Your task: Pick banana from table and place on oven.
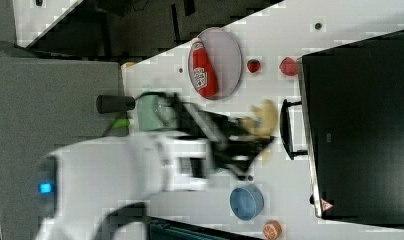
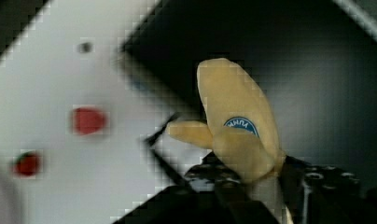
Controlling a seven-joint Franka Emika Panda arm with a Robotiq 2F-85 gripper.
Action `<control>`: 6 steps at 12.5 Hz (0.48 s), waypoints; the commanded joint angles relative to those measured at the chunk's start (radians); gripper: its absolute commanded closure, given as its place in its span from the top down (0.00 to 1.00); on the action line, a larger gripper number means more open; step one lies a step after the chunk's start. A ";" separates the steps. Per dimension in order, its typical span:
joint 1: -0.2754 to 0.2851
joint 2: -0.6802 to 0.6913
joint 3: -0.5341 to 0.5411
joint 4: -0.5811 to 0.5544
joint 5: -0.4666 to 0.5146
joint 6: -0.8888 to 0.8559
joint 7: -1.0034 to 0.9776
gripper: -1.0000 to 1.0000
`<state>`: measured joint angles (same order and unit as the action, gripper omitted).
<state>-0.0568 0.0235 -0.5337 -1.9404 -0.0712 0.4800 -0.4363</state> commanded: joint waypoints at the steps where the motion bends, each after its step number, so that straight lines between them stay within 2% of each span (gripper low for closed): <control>1: -0.005 0.073 -0.055 0.011 -0.001 0.069 -0.270 0.29; 3: -0.008 0.136 -0.075 0.041 0.011 0.078 -0.345 0.29; 4: -0.010 0.157 -0.079 0.046 0.021 0.078 -0.379 0.34; 6: -0.019 0.183 -0.083 0.048 0.032 0.098 -0.408 0.55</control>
<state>-0.0956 0.2023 -0.6631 -1.9424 -0.0367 0.5586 -0.7412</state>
